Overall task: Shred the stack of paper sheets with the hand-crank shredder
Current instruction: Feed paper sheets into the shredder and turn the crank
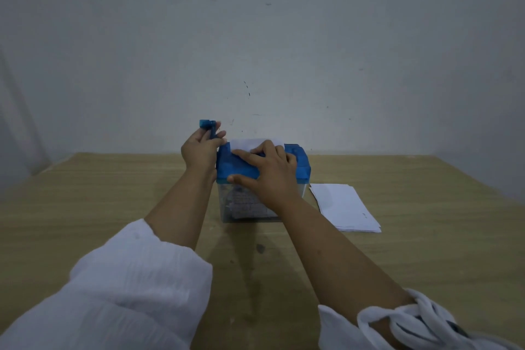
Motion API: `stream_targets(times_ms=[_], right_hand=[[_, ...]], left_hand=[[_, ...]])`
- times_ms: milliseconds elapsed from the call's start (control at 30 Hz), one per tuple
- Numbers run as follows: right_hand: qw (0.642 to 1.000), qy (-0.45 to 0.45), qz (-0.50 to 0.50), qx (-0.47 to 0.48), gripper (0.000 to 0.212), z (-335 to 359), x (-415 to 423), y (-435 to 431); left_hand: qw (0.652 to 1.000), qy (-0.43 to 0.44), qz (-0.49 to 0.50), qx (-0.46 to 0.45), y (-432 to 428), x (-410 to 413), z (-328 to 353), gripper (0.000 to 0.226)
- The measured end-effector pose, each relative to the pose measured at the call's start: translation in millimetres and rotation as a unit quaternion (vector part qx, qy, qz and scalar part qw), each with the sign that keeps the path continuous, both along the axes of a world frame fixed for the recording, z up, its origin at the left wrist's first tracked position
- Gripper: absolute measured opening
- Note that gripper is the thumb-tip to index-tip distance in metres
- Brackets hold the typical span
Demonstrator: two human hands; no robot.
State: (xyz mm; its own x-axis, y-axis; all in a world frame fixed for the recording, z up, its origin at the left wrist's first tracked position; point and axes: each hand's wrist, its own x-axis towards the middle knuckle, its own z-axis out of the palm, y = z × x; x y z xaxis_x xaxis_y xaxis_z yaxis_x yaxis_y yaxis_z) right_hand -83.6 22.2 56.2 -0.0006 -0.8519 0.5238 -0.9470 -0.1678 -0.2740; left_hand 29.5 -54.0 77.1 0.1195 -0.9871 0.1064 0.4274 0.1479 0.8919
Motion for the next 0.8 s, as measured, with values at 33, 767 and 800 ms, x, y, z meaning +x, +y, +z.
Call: stream_targets(times_ms=[33,767,800], right_hand=[[1.000,-0.001,0.001,0.001,0.053,0,0,0],[0.999,-0.035,0.019,0.033,0.055,7,1,2],[0.999,-0.030,0.017,0.032,0.055,7,1,1]], left_hand=[[1.000,0.001,0.006,-0.003,1,1,0,0.031],[0.999,0.015,0.021,0.044,-5,9,13,0.024],[0.999,0.000,0.007,0.046,-7,11,14,0.027]])
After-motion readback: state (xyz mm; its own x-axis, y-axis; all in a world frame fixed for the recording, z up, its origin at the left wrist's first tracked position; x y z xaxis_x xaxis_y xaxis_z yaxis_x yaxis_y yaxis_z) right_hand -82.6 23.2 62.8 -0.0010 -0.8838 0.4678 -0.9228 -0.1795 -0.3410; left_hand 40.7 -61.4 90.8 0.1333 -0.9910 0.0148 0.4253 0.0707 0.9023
